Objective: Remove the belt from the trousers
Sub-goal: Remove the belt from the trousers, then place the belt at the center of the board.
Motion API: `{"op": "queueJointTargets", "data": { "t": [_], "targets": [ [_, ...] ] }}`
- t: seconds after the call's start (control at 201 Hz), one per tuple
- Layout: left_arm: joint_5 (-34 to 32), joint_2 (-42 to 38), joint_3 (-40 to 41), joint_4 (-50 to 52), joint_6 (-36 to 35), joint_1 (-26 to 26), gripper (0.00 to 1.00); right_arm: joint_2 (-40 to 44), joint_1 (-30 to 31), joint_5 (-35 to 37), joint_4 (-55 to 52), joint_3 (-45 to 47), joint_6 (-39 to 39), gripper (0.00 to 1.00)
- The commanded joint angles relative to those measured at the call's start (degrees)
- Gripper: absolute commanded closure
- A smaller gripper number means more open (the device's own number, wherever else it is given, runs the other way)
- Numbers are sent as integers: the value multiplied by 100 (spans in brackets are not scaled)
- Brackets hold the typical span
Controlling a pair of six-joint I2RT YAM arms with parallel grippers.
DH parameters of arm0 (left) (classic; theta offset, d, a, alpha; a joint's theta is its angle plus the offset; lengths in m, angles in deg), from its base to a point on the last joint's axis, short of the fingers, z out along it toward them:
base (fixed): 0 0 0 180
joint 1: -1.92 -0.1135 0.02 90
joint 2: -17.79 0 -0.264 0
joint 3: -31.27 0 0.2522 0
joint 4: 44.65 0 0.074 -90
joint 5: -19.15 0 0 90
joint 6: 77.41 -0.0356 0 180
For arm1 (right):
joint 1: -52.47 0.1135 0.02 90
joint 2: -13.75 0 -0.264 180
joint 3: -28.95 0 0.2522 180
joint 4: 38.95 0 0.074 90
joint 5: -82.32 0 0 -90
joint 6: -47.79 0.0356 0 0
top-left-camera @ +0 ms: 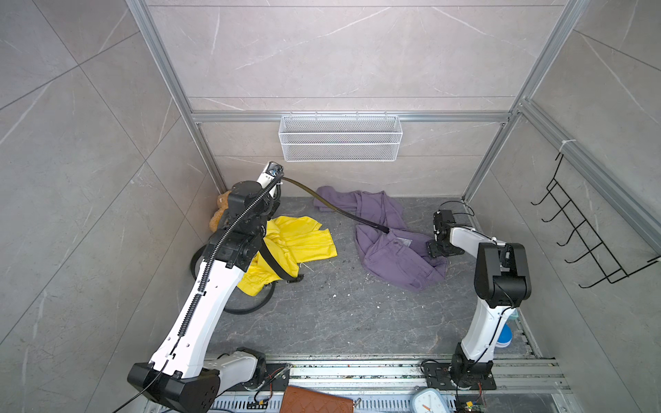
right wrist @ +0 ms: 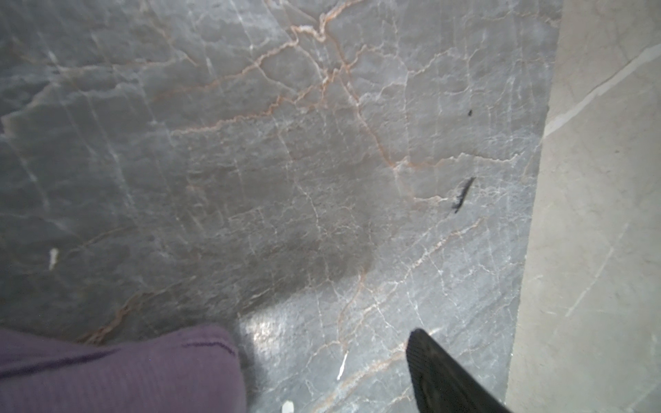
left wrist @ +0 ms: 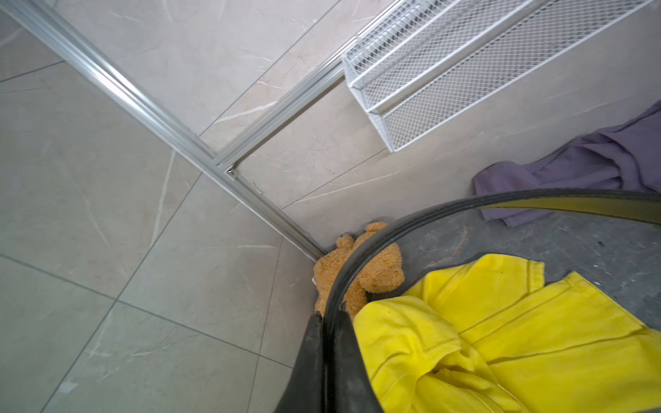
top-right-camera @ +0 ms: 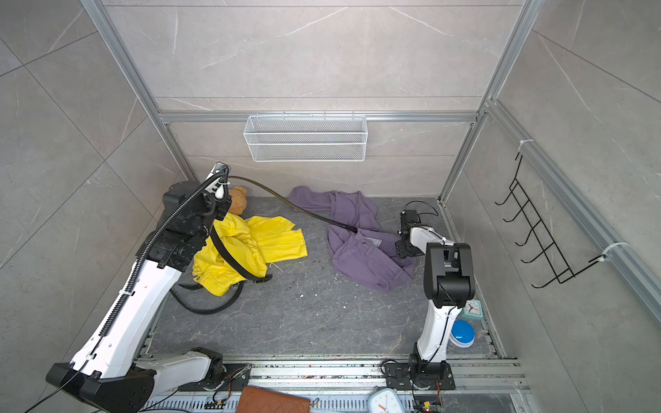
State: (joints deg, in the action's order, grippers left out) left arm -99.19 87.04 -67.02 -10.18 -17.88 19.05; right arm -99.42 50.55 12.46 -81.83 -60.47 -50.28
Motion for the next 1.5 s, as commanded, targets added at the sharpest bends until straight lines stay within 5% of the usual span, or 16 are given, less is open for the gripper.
{"op": "queueJointTargets", "data": {
  "t": [0.0, 0.274, 0.444, 0.603, 0.852, 1.176, 1.326, 1.39, 1.495],
  "targets": [
    [-51, -257, -326, -314, 239, -355, 100, -167, -64, 17, -171, -5, 87, 16],
    [280, -210, -100, -247, 651, -355, 100, -215, -63, 36, -156, 14, 83, 16],
    [1417, 7, -419, 21, 1261, -6, 100, -110, 12, -291, -201, -112, 107, 16],
    [1951, 683, -724, -23, 1766, 969, 100, 619, 247, -1069, -187, -14, 192, 15],
    [2607, 1943, -572, -508, 3168, 1054, 100, 1235, 507, -1857, -704, -272, 360, 14],
    [2851, 3713, -789, -767, 3065, 912, 100, 1540, 669, -2493, -677, -220, 541, 14],
    [3336, 3610, -425, -1108, 3411, 792, 29, 1665, 670, -2768, -375, -36, 550, 13],
    [3370, 3287, -21, -1310, 3445, 792, 16, 1752, 666, -2857, -193, 99, 445, 12],
    [3124, 2627, 747, -1416, 3355, 760, 9, 1969, 638, -2949, 303, 460, 357, 5]
  ]
}}
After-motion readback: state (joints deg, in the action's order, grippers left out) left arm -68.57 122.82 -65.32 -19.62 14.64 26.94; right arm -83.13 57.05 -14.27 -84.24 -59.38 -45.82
